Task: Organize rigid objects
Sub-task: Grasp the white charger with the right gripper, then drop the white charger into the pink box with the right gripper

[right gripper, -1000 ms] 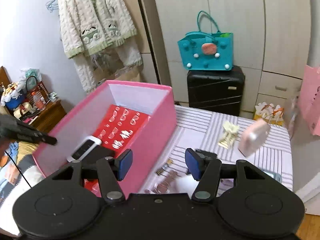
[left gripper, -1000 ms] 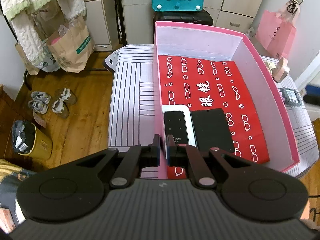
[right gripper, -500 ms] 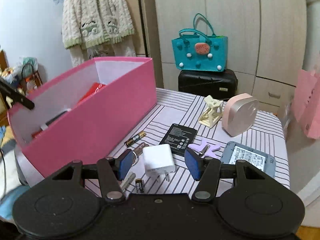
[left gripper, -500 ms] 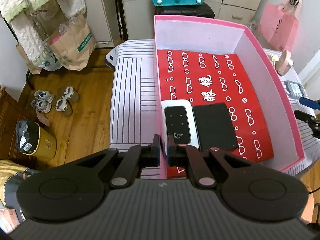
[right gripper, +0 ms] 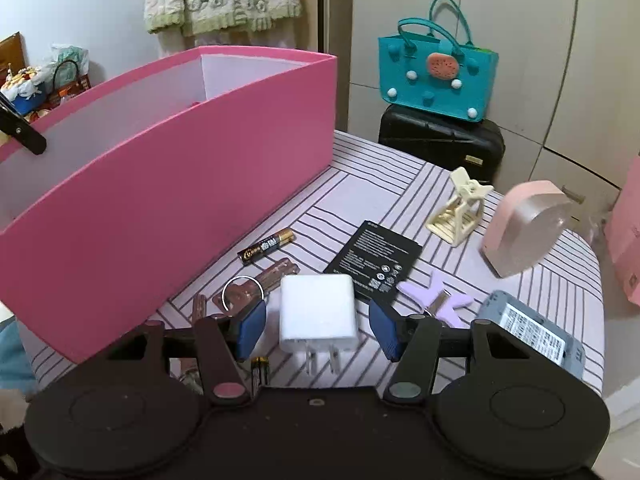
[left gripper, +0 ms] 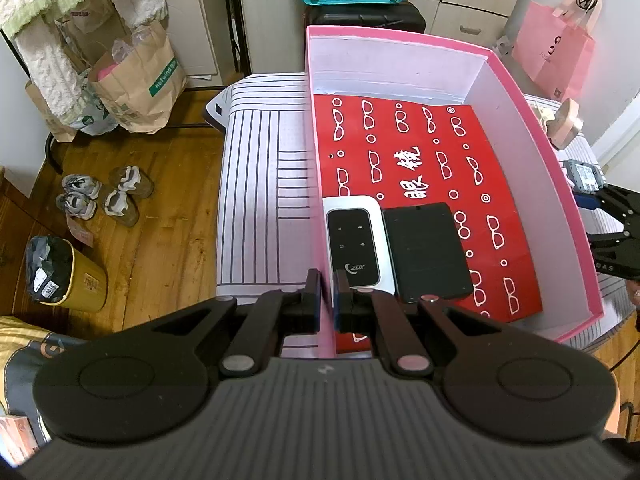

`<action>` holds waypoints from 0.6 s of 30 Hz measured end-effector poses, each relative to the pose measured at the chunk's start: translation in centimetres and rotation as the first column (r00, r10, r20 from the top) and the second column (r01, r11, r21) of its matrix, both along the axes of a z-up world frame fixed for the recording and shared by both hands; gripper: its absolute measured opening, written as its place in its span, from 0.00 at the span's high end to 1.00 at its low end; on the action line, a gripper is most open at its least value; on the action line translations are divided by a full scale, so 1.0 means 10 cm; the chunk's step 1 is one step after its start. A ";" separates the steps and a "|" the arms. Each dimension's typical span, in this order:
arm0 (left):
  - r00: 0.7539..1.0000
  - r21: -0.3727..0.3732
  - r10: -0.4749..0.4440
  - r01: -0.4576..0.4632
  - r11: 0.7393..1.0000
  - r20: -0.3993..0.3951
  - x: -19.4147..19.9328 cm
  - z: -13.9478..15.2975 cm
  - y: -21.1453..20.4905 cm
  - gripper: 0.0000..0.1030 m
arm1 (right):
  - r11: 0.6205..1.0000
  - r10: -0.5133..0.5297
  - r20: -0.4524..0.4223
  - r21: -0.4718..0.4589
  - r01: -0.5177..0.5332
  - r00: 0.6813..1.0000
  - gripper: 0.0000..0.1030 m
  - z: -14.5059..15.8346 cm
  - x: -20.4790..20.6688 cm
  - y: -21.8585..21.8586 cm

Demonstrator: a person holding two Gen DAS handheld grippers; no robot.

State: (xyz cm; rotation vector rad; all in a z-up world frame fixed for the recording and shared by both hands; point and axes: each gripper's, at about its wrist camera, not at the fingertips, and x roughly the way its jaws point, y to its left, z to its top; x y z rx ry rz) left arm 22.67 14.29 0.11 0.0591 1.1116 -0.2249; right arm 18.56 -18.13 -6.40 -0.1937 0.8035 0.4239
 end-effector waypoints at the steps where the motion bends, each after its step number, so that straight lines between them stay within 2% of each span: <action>1: 1.000 0.002 -0.002 0.002 1.000 0.001 0.00 0.00 0.00 0.95 | 1.000 -0.004 0.011 -0.012 0.004 1.000 0.43 0.00 0.00 0.01; 5: 1.000 0.008 -0.010 0.010 1.000 0.009 -0.01 -0.01 -0.01 0.95 | 1.000 -0.006 0.000 -0.002 0.006 1.000 0.54 -0.03 0.03 0.02; 11: 1.000 0.012 -0.013 0.013 1.000 0.020 -0.01 -0.02 -0.02 0.95 | 0.998 -0.032 -0.008 0.045 0.033 0.999 0.54 -0.01 0.04 -0.03; 18: 1.000 -0.001 -0.015 0.015 1.000 0.020 -0.02 -0.02 -0.01 0.95 | 0.994 -0.068 0.008 0.092 0.067 0.998 0.54 0.17 -0.03 -0.07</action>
